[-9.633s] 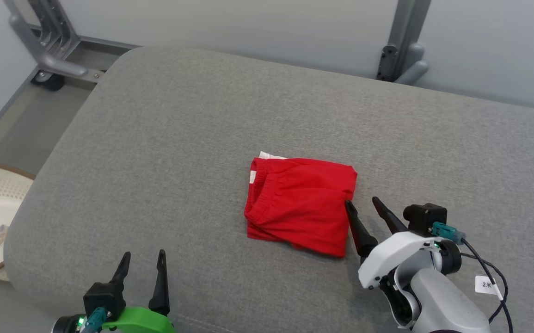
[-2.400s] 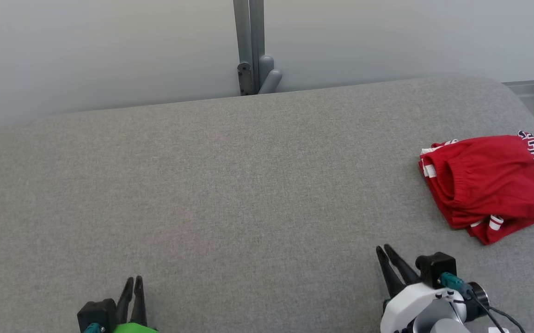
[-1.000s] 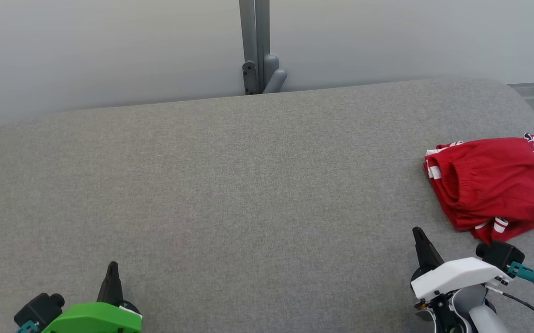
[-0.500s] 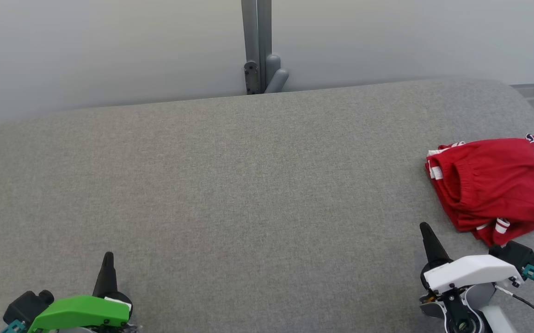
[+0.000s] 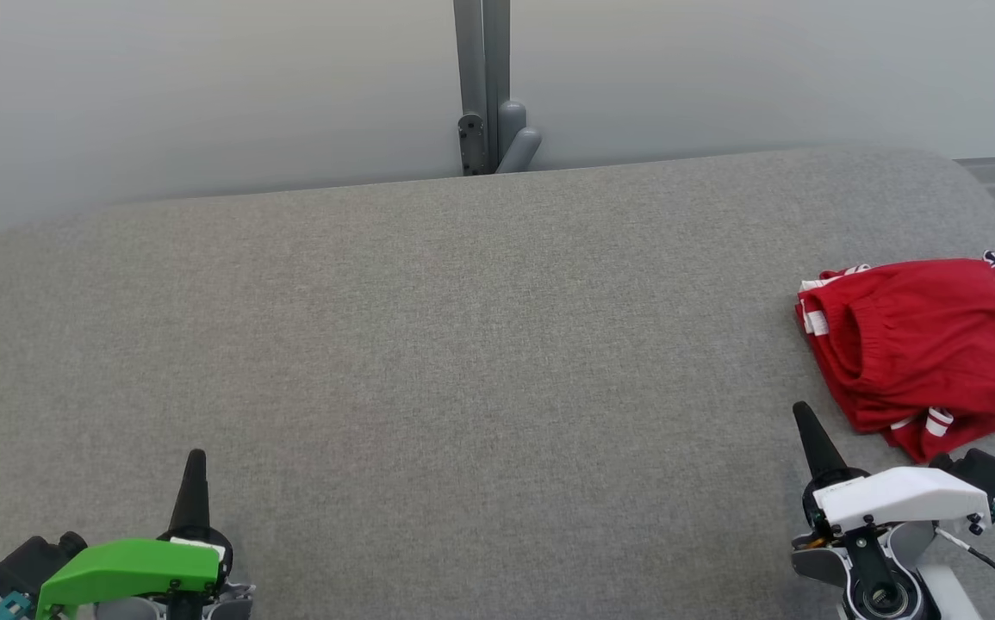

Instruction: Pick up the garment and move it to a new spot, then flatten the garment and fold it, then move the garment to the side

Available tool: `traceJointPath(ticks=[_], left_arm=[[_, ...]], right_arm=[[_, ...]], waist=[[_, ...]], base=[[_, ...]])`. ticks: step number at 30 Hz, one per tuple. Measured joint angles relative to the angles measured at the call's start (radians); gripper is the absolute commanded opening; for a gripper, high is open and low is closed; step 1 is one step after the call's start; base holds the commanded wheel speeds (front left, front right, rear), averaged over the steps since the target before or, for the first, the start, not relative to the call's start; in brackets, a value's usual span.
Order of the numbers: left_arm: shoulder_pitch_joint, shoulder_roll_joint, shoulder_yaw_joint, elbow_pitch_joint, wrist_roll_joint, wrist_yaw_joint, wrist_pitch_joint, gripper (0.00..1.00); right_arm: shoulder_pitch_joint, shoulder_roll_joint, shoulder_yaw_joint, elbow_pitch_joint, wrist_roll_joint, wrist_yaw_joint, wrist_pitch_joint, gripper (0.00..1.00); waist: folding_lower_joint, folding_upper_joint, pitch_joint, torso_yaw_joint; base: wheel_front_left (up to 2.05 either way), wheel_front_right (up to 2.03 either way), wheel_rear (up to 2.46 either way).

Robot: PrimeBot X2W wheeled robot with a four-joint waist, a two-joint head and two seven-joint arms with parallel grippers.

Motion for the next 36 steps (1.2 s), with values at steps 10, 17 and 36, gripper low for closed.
traceJointPath(ticks=[10,17,36], left_arm=[[-0.003,0.001,0.014,-0.020,-0.102,-0.008,0.026,0.00],[-0.009,0.001,0.022,-0.035,-0.163,-0.011,0.044,0.00],[-0.023,0.002,0.037,-0.067,-0.311,-0.023,0.083,0.00]], right_arm=[[0.001,0.000,-0.020,-0.028,0.104,0.000,0.029,0.00],[0.003,-0.001,-0.032,-0.044,0.166,0.000,0.043,0.00],[0.004,-0.001,-0.062,-0.085,0.318,0.000,0.082,0.00]], waist=[[0.0000,0.0000,0.000,0.004],[0.0000,0.0000,0.000,0.006],[0.0000,0.0000,0.001,0.013]], base=[[0.00,0.00,0.00],[0.00,0.00,0.00],[0.00,0.00,0.00]])
